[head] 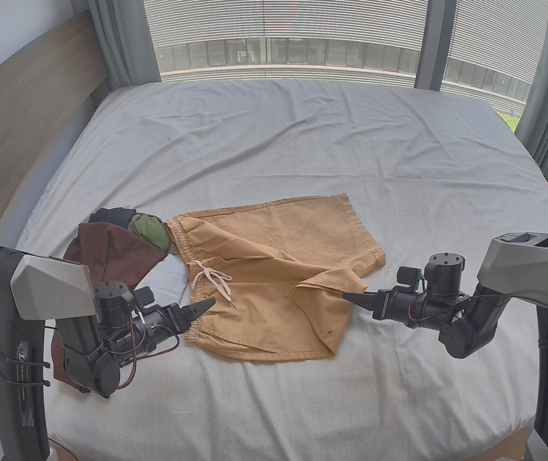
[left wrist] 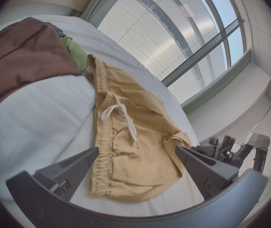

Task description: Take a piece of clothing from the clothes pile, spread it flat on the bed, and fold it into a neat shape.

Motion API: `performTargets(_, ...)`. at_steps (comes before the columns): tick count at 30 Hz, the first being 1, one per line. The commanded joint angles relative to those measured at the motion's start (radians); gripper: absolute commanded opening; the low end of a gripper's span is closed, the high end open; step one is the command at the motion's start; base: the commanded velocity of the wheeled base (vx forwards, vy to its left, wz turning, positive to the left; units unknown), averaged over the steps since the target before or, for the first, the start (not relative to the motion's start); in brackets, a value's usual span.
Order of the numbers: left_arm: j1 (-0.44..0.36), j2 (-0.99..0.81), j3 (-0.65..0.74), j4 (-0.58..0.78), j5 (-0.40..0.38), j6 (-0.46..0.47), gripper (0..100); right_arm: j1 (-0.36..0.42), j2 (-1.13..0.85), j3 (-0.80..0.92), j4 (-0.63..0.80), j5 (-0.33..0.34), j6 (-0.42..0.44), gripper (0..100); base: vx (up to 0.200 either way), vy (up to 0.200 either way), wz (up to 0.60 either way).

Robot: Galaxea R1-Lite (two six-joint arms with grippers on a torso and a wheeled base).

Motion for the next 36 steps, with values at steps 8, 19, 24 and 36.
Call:
performTargets(8,0.045,0.032,0.146,0.002,-0.002,0.068,100,-0.003,0.002,0.007,-0.02,-0.008,0.003,100,0.0,0.0,0.0)
performTargets(19,0.004,0.086,0.091,0.002,-0.001,0.054,100,-0.001,-0.012,0.065,-0.1,-0.024,0.0,100,0.0,0.0,0.0)
performTargets(24,-0.006,0.127,0.032,0.001,0.015,0.057,100,-0.004,-0.011,0.093,-0.132,-0.024,0.003,100,0.0,0.0,0.0)
performTargets(36,0.005,0.122,0.005,0.001,0.019,0.041,0,-0.004,0.0,0.098,-0.158,-0.024,0.006,100,0.0,0.0,0.0)
